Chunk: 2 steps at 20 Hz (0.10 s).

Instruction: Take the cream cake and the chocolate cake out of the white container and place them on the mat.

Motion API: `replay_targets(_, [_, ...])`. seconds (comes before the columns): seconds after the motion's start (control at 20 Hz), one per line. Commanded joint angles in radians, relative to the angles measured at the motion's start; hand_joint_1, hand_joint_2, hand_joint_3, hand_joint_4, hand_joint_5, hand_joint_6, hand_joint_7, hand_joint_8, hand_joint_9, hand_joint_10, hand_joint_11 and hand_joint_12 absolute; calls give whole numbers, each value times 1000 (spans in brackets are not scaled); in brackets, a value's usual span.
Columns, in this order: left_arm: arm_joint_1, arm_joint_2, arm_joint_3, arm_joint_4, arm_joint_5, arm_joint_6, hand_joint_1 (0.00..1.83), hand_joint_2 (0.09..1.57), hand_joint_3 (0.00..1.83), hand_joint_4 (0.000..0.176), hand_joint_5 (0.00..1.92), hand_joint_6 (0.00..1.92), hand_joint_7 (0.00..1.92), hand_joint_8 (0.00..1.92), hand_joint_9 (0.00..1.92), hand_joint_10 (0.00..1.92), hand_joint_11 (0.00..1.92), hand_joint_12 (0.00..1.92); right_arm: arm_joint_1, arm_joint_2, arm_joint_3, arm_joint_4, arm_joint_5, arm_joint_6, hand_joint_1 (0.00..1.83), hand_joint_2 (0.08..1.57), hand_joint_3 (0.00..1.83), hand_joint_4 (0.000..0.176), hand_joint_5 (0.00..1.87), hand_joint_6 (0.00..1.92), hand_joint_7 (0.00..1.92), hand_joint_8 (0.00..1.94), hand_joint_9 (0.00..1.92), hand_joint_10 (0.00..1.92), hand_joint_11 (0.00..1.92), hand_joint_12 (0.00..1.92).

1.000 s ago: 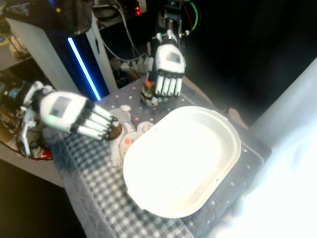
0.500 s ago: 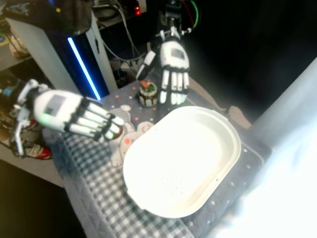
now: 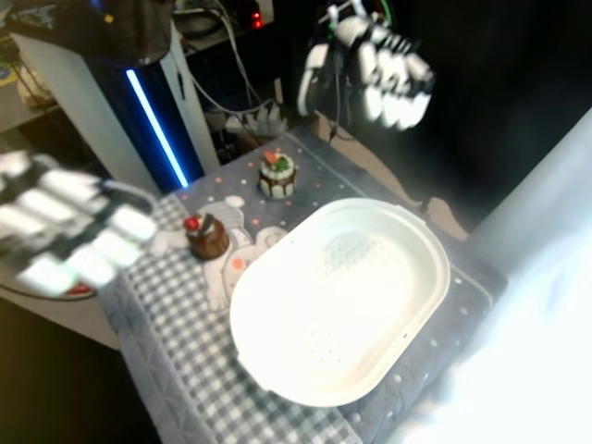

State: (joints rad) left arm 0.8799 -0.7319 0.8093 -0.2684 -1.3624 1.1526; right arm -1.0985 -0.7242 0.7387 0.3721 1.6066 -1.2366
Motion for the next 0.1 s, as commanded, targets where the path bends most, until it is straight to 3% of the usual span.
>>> replay_targets(0.0, [-16,-2,7,23,-150,-5,542,1095,0,0,464,0,589,5,645,46,275,1128,25,13,11,-26,156,12,566,831,468,0,4,696,127,1217,148,1307,0,1810])
replay_targets(0.05, [-19,-2,9,24,-171,-3,594,1051,0,0,481,6,626,13,664,48,253,1204,50,15,15,-26,156,11,586,747,610,0,0,361,149,1071,164,1108,0,1572])
